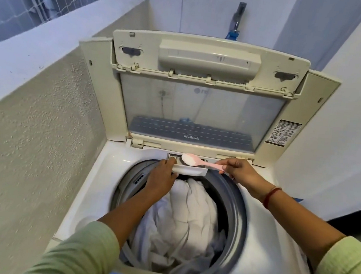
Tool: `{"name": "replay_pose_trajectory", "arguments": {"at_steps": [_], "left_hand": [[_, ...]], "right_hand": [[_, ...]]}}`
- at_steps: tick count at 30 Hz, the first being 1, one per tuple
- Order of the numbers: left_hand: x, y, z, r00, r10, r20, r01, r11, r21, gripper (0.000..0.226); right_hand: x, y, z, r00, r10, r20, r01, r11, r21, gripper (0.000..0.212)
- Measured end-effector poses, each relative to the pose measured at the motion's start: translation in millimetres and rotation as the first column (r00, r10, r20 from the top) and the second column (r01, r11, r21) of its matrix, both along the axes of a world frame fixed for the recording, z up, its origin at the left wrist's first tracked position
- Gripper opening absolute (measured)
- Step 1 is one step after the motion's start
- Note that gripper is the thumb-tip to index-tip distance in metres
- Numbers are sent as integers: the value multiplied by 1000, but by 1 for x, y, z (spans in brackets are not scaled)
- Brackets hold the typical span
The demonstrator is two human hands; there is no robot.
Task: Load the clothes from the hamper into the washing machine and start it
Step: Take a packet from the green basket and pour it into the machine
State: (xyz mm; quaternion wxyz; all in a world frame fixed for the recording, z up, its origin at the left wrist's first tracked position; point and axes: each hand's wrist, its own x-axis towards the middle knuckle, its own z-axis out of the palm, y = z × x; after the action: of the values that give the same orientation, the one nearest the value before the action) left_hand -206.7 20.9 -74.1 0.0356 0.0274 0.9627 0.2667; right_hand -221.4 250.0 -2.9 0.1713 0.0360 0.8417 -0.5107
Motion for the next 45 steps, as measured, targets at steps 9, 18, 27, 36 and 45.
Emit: {"name": "replay_pose_trajectory", "arguments": {"at_steps": [9,18,27,36,45], "left_hand": [[-1,1,-4,998,64,-8,-64,998,8,25],[10,-3,-2,993,87,-79,-82,995,61,37],[31,-23,46,981,146,-125,-134,986,97,23],[103,-71,227,898,227,-378,-260,965,-38,12],[229,-185,355,560,445,-699,-752,627,-203,21]], "right_hand": [[-8,-7,-8,956,198,-215,-134,951,279,24],[17,2,-8,377,817,-436,62,447,892,39],[27,-22,48,932,-27,-361,45,998,42,19],[57,-77,168,993,76,94,10,721,-693,14],[112,-195,274,891,453,18,-235,497,-835,14]]}}
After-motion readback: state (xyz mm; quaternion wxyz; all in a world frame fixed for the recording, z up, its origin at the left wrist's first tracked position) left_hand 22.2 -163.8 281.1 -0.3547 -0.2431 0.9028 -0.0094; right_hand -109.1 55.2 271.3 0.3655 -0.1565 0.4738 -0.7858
